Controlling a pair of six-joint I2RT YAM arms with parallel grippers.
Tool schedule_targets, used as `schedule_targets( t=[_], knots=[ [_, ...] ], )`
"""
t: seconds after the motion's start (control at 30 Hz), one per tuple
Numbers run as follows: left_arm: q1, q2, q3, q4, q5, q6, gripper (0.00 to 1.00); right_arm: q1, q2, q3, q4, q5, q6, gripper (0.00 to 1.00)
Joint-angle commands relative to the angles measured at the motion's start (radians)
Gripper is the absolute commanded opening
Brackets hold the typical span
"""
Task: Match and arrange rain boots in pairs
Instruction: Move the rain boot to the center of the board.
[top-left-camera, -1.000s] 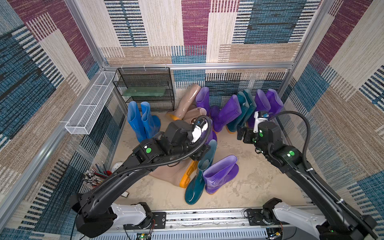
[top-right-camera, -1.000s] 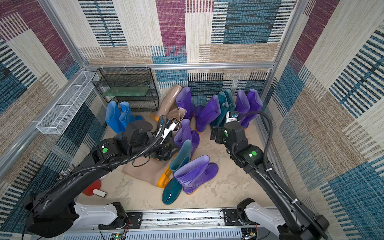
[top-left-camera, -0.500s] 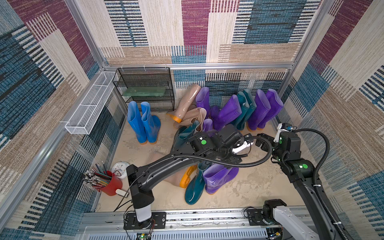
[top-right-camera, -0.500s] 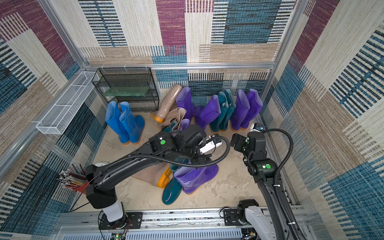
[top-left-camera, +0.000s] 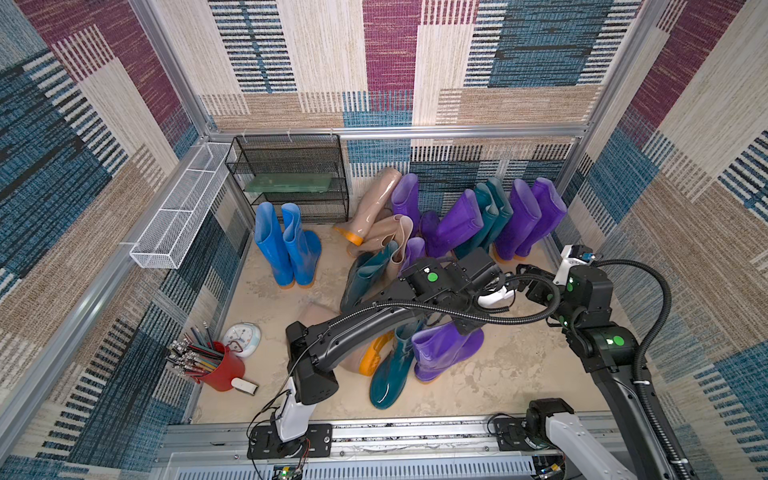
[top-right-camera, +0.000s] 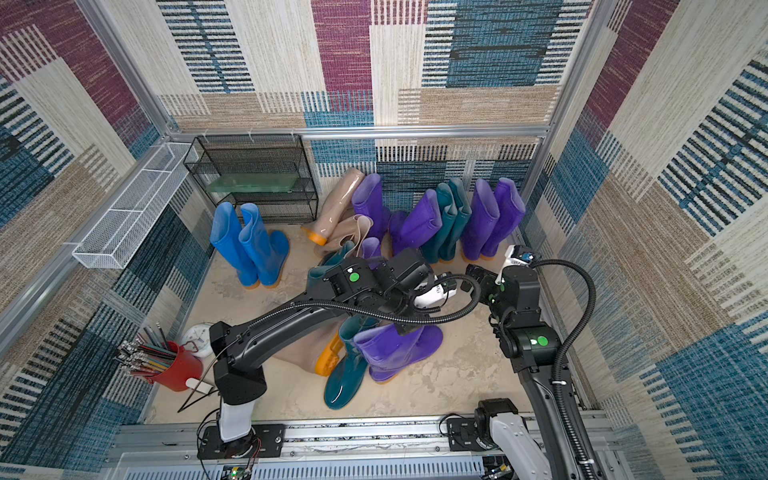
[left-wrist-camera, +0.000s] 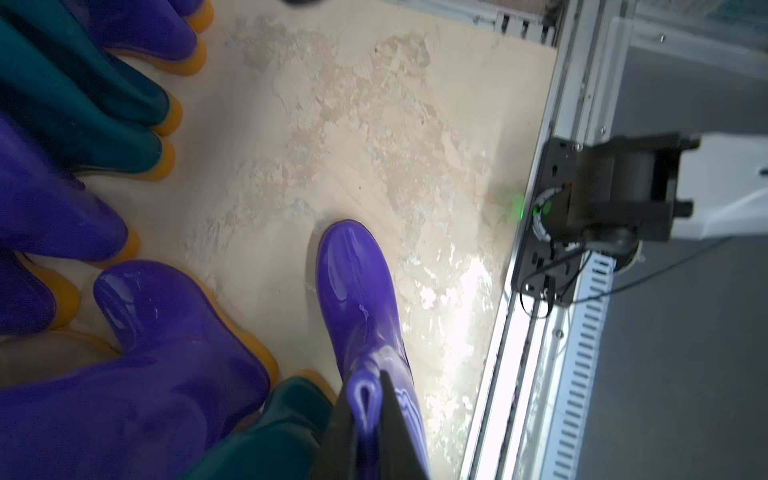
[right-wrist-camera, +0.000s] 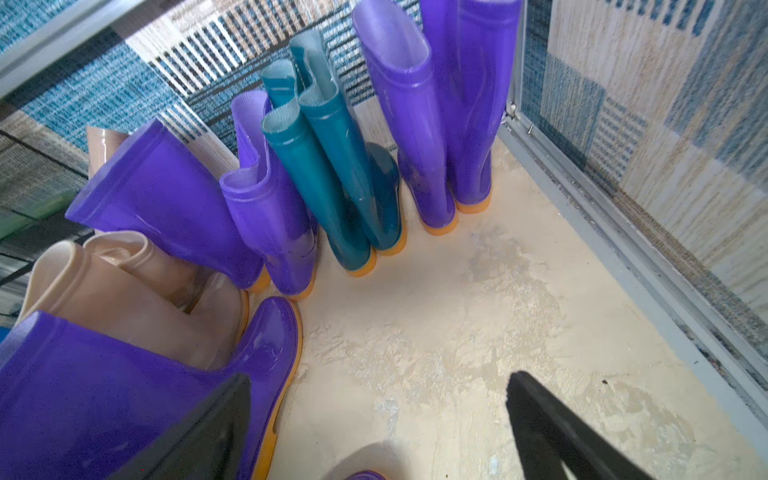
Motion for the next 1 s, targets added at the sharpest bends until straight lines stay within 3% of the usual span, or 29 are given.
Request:
schedule_targets(
  t=[0.0,0.17,0.3,0.43,0.5,0.57,0.8,0.97],
  knots=[
    [-0.001,0.097,0.188,0.047,-0.093,-0.149,0.0,-0.032,-0.016,0.023,0.033,0.043,0.033,0.99],
    [0.019,0.27,0.419,0.083,-0.228,-0.297,0.0,-0.122,-0.027,0.037,0.053,0.054,0.049,0.98],
    [0.048,0.297,0.37,0.215,-0.221,-0.358,0.0,-0.178,-0.017,0.032,0.077,-0.018,0.064,0.98],
    [0.055,0.328,0.398,0.232,-0.187,-0.376,0.0,-0.185,-0.012,0.029,0.083,-0.039,0.062,0.98],
    [0.055,0.328,0.395,0.247,-0.162,-0.381,0.12,-0.185,-0.015,0.029,0.083,-0.04,0.06,0.98],
    [0.055,0.326,0.385,0.266,-0.126,-0.378,0.35,-0.185,-0.017,0.026,0.083,-0.044,0.06,0.98],
    [0.056,0.286,0.377,0.265,-0.102,-0.353,0.61,-0.181,-0.028,0.025,0.086,-0.075,0.051,0.98],
    [0.06,0.17,0.345,0.225,-0.12,-0.298,0.71,-0.152,-0.019,0.018,0.109,-0.183,0.035,0.98]
  ],
)
